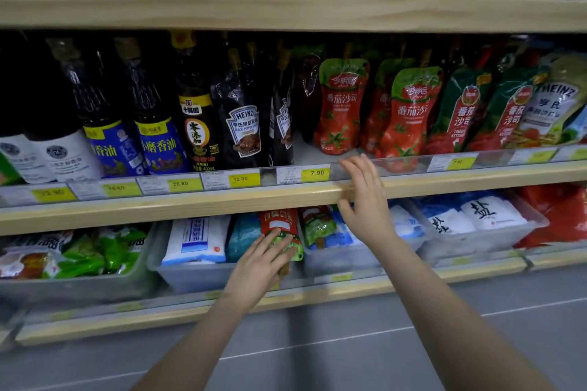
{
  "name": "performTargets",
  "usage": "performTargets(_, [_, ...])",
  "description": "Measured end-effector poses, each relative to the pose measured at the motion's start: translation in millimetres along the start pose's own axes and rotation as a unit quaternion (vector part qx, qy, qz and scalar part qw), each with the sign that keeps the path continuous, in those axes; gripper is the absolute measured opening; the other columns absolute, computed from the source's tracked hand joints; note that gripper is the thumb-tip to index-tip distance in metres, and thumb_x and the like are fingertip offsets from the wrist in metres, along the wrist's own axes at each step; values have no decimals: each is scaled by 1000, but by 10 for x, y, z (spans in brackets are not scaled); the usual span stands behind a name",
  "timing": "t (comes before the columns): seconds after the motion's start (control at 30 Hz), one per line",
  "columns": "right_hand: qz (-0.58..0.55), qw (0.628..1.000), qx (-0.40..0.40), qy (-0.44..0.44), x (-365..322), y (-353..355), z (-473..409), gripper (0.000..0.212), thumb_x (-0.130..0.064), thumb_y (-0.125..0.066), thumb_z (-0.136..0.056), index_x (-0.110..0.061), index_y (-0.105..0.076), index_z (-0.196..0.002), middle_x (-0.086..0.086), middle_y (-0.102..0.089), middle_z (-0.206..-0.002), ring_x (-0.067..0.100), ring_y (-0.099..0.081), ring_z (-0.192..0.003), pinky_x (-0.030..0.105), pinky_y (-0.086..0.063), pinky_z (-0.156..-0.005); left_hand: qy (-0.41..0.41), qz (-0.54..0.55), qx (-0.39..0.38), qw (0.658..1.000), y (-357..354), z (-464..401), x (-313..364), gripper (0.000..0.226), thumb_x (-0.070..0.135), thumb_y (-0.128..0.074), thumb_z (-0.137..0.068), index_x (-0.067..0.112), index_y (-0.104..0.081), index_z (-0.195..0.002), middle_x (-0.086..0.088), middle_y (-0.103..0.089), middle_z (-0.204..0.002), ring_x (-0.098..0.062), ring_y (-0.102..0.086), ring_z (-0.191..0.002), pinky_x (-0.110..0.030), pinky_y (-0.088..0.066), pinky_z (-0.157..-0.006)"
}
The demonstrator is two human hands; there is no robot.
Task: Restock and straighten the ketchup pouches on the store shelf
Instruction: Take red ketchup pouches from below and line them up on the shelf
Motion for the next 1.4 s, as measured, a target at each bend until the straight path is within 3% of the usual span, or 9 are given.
performTargets(0.17, [-8, 1000, -24, -8, -12, 5, 6, 64, -4, -51, -75, -20, -35, -135, 1, -33, -145, 17, -12, -142, 31, -9, -113, 26, 56, 141, 988, 675, -160, -58, 30, 30, -52, -85, 9, -70, -96, -1, -70, -108, -19, -65, -102, -35, -58, -74])
performTargets(0.37, [-42, 996, -80, -14, -53, 63, 0, 64, 0, -50, -77, -17, -35, -137, 3, -29, -148, 18, -9, -142, 28, -8, -112, 101, 70, 170, 978, 1314, -375, -223, 25, 35, -58, -85, 11, -61, -91, -3, -64, -56, -20, -59, -42, -23, -43, -33])
performTargets(0.53, [-139, 975, -154, -76, -111, 175, -31, 55, -5, -53, -85, -16, -40, -136, 1, -28, -149, 14, -11, -141, 31, -11, -113, 129, 165, 125, 970, 1475, -643, -260, 33, 38, -55, -89, 5, -53, -93, -10, -65, -70, -29, -62, -60, -39, -52, -48])
performTargets(0.7, [-378, 882, -247, -132, -451, 169, 211, 29, -20, -56, -90, -17, -62, -118, 0, -62, -124, 7, -56, -114, 25, -45, -98, 140, 300, 113, 937, 1597, -841, -238, 19, 43, -52, -89, 30, -42, -79, 8, -57, -68, -2, -55, -60, -13, -37, -44])
performTargets(0.87, [-408, 883, -133, -191, -417, 258, 197, 20, -15, -57, -89, 1, -68, -94, 19, -70, -95, 20, -63, -84, 36, -53, -81, 153, 407, 185, 881, 1815, -968, -239, 19, 35, -63, -85, 41, -47, -76, 14, -61, -71, 8, -59, -65, -6, -41, -51])
performTargets(1.0, [-457, 850, -78, -248, -250, 330, 197, 24, -17, -56, -89, 5, -65, -91, 12, -66, -82, 20, -61, -76, 25, -54, -64, 218, 532, 79, 814, 1295, -809, -203, 45, 31, -79, -70, 35, -52, -106, 6, -65, -106, -4, -63, -96, -27, -53, -82])
performTargets(1.1, [-467, 846, -62, -250, -258, 362, 178, 24, -17, -57, -89, 5, -65, -84, 8, -66, -77, 18, -60, -74, 26, -53, -63, 219, 524, -22, 823, 845, -598, 68, 49, 26, -85, -63, 33, -56, -103, 2, -68, -108, -4, -65, -93, -31, -54, -84])
performTargets(1.23, [-478, 846, -67, -225, -373, 450, 66, 4, -21, -66, -83, -18, -68, -82, -7, -74, -74, 9, -69, -73, 20, -55, -61, 232, 507, -5, 830, 754, -536, 71, 44, 28, -86, -62, 35, -59, -96, 4, -70, -103, 0, -65, -88, -24, -54, -78])
performTargets(1.4, [-401, 886, -77, -220, -426, 578, -152, 18, -34, -70, -78, -16, -71, -79, -4, -74, -74, 9, -70, -71, 18, -51, -58, 223, 488, -31, 843, 675, -508, 162, 54, 35, -86, -58, 29, -59, -105, 8, -69, -103, -2, -64, -91, -26, -54, -82])
Point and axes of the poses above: each hand's wrist, its own z-axis away from the middle knuckle, its own y-axis out of the back of the hand, x = y × z, the point moved 10 cm from there along -z, towards the middle knuckle
